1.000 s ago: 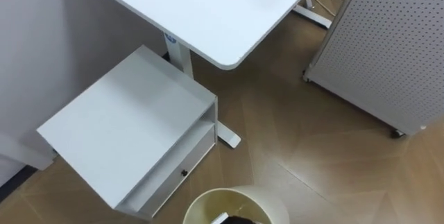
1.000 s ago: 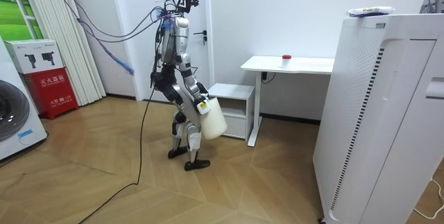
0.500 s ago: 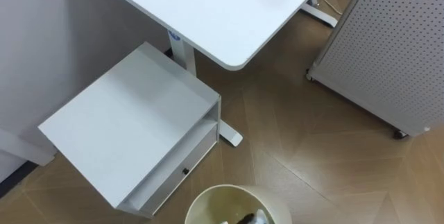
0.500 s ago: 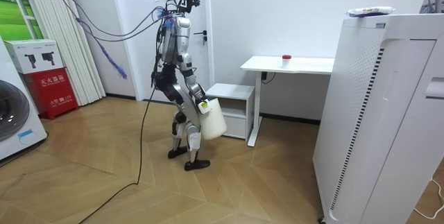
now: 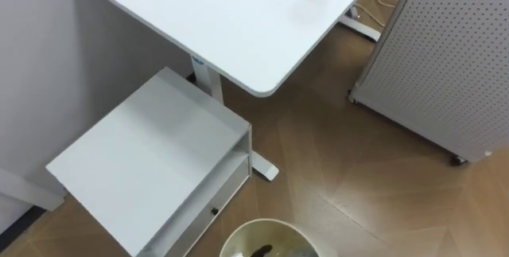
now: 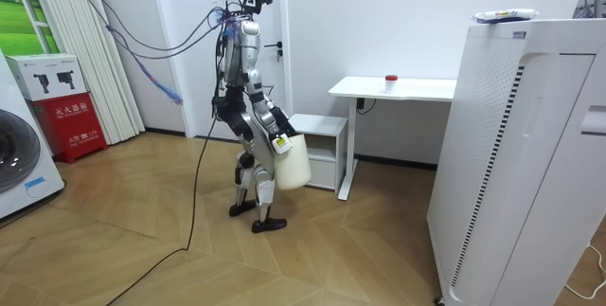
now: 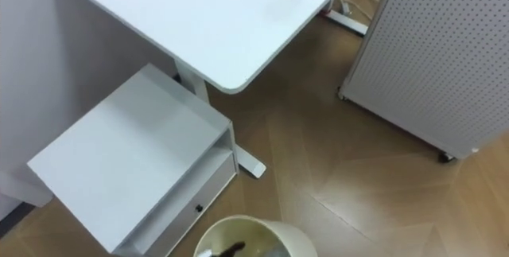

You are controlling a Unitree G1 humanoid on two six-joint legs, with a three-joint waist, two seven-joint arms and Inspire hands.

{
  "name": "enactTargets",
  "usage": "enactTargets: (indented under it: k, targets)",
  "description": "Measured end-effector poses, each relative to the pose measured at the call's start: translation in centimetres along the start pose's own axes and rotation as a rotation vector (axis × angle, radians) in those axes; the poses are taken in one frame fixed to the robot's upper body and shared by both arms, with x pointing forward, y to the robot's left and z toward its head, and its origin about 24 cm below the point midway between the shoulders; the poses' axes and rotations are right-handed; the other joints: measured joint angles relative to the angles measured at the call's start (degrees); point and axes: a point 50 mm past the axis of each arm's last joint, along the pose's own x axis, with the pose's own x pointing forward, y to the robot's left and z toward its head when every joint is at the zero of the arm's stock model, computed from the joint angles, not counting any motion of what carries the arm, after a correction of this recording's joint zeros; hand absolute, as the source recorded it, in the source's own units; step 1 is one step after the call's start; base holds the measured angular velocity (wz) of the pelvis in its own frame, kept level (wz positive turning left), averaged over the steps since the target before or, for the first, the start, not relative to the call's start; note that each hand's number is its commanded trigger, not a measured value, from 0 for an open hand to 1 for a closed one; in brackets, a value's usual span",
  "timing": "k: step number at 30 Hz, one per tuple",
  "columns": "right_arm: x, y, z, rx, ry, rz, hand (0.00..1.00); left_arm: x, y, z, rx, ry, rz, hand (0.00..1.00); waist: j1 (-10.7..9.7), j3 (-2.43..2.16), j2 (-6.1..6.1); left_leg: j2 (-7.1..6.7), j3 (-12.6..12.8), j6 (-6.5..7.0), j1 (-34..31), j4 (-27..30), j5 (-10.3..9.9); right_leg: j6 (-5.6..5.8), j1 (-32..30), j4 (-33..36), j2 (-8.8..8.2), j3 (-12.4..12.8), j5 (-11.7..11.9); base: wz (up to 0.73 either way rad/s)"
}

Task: Pick garbage

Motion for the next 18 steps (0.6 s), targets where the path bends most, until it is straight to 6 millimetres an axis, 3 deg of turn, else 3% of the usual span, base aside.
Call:
enactTargets:
  k: [5,7,9,11,14,17,18]
  targets:
    - [-0.4,-0.8,-0.5,0.056,-0.008,-0.045,1.00,-0.2,1.0,1.4,0.014,-0.077,0.056,0.00,-0.91,-0.26,0.39,-0.93,0.86,0.30,5.81,-4.00,0.23,0.75,4.21,-0.91,-0.49,-0.09,-0.49,-0.07]
    - [-0.7,-1.2,-1.0,0.052,0.005,-0.057,1.00,-0.5,1.2,1.8,0.009,-0.103,0.089,0.00,-1.00,-0.57,0.68,-1.14,1.65,0.37,7.97,-4.81,0.26,0.92,5.80,-1.26,-0.51,-0.09,-0.60,-0.22]
    - [-1.0,-1.4,-1.6,0.062,0.011,-0.067,1.00,-0.9,1.7,2.0,0.002,-0.132,0.131,0.00,-0.82,-1.18,0.67,-1.39,3.63,0.44,10.37,-5.77,0.18,0.88,7.19,-1.80,-0.48,-1.11,-0.48,-0.35]
    - [-1.1,-1.5,-1.5,0.057,-0.002,-0.064,1.00,-1.3,2.2,2.6,0.014,-0.165,0.148,0.00,-0.31,-1.29,0.52,-0.97,6.10,0.44,12.45,-6.84,0.15,0.57,7.74,-1.75,-0.43,-1.66,-0.10,-0.66]
    - [-1.1,-1.4,-1.5,0.059,-0.006,-0.055,1.00,-2.2,3.2,2.4,-0.020,-0.183,0.222,0.00,0.35,-1.35,0.47,-0.89,9.46,0.43,16.61,-8.41,0.14,-1.05,9.66,-2.18,-0.79,-6.53,0.94,-0.77]
    - [-1.4,-1.3,-2.2,0.066,0.008,-0.053,1.00,-3.0,3.6,3.3,-0.034,-0.242,0.265,0.00,0.14,-1.76,0.17,-0.45,11.84,0.04,19.42,-11.47,-0.05,-1.59,11.72,-3.42,-0.37,-8.49,1.43,-0.33]
    - [-1.5,-1.3,-2.4,0.068,0.020,-0.051,1.00,-3.2,3.6,3.3,-0.053,-0.249,0.284,0.00,0.63,-1.91,-0.01,0.21,13.81,-0.16,20.51,-11.69,-0.13,-2.32,12.44,-1.57,-1.13,-10.92,0.40,-0.28]
